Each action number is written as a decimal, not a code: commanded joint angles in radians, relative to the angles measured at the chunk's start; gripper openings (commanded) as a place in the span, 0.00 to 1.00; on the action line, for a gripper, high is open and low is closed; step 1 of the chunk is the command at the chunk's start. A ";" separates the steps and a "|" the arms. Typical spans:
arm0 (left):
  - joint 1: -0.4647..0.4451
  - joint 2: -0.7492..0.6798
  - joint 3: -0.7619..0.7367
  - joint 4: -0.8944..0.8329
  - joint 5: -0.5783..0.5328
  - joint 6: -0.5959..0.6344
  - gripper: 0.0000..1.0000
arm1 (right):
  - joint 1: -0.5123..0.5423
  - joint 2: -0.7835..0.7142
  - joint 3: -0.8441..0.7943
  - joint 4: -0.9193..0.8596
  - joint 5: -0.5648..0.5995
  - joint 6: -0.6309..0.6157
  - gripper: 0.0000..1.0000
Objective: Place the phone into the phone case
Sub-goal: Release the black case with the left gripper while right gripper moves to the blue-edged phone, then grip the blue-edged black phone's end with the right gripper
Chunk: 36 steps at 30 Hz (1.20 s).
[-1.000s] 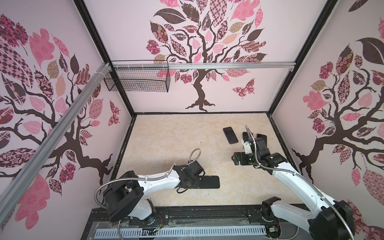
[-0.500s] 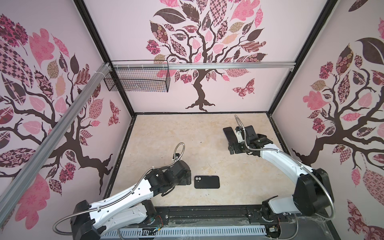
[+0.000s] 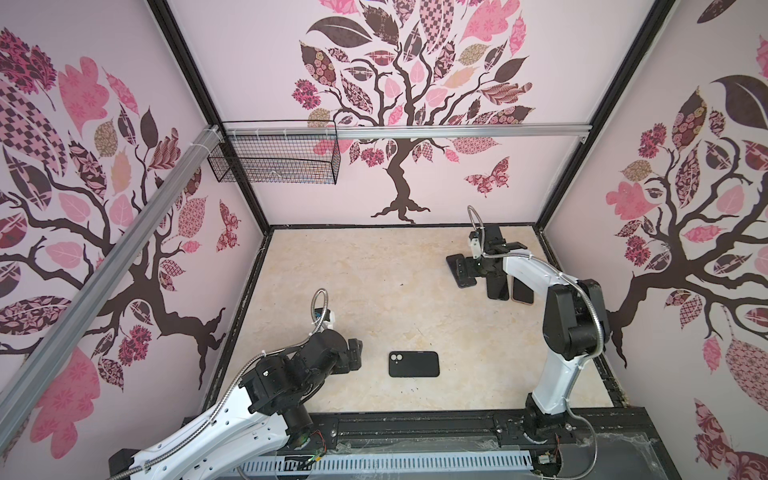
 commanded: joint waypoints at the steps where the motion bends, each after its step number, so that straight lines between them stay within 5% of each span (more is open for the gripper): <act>1: 0.007 -0.013 -0.004 -0.027 -0.013 -0.001 0.92 | 0.006 0.085 0.061 -0.046 0.008 -0.023 1.00; 36: 0.012 -0.040 -0.037 -0.034 -0.014 -0.001 0.94 | 0.015 0.357 0.218 -0.120 0.062 -0.035 0.94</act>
